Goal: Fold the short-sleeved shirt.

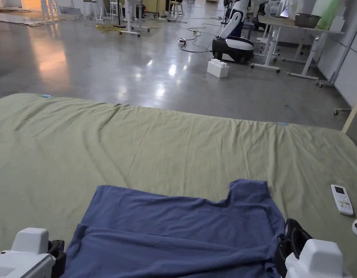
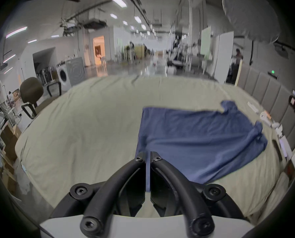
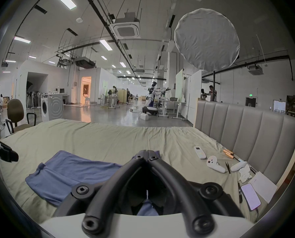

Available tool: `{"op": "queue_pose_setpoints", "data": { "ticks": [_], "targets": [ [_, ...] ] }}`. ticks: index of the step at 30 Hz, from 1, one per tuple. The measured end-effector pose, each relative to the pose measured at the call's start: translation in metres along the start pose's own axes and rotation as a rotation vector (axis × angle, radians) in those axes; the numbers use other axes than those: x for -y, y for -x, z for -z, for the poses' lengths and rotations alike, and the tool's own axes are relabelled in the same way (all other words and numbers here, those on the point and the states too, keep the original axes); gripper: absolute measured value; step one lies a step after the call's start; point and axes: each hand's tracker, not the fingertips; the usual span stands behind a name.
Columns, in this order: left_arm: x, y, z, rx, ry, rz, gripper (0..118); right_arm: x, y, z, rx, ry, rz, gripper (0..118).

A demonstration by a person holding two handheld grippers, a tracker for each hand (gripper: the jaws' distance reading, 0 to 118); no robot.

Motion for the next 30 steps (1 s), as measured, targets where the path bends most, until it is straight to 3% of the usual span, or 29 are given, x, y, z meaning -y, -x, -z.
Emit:
{"op": "queue_pose_setpoints", "data": {
  "ticks": [2,3,5,7,12,13,15,16,18,19,20,21,23,24,27,30],
  "targets": [
    [0.003,0.007,0.024,-0.01,0.082,-0.017,16,0.007,-0.001,0.001,0.003,0.03,0.0,0],
    [0.004,0.011,0.034,-0.005,0.117,-0.037,28,0.01,-0.001,0.002,0.003,0.038,-0.003,0],
    [0.004,0.018,0.055,0.022,0.17,-0.087,64,0.018,-0.003,0.003,0.003,0.072,-0.012,0],
    [0.006,0.021,0.074,0.043,0.237,-0.116,71,0.025,-0.006,0.004,0.007,0.094,-0.012,0],
    [0.016,0.012,0.119,-0.04,0.408,-0.065,71,0.041,-0.022,0.006,0.041,0.187,0.02,0],
    [0.017,0.01,0.117,-0.021,0.37,-0.067,70,0.043,-0.026,0.004,0.051,0.203,0.024,0],
    [0.015,0.004,0.111,-0.042,0.371,-0.059,55,0.049,-0.033,0.004,0.069,0.248,0.023,0],
    [0.014,0.001,0.109,-0.038,0.371,-0.051,38,0.052,-0.039,0.004,0.076,0.273,0.034,0],
    [0.016,-0.01,0.103,-0.008,0.359,0.02,32,0.06,-0.049,0.007,0.085,0.337,0.049,0],
    [0.017,-0.015,0.102,-0.002,0.361,0.057,18,0.064,-0.055,0.01,0.08,0.388,0.054,0],
    [0.019,-0.018,0.102,-0.005,0.361,0.067,13,0.071,-0.06,0.013,0.069,0.44,0.116,0],
    [0.019,-0.018,0.103,-0.006,0.361,0.06,10,0.07,-0.065,0.017,0.095,0.436,0.077,0],
    [0.018,-0.014,0.101,0.002,0.361,0.04,8,0.076,-0.074,0.029,0.075,0.562,0.094,1],
    [0.017,-0.012,0.099,0.007,0.363,0.027,7,0.078,-0.079,0.035,0.064,0.605,0.103,6],
    [0.016,-0.007,0.097,0.007,0.36,0.032,7,0.084,-0.088,0.055,0.015,0.686,0.104,40],
    [0.016,-0.007,0.091,0.0,0.353,0.047,7,0.082,-0.086,0.075,-0.021,0.729,0.083,61]
  ]
}}
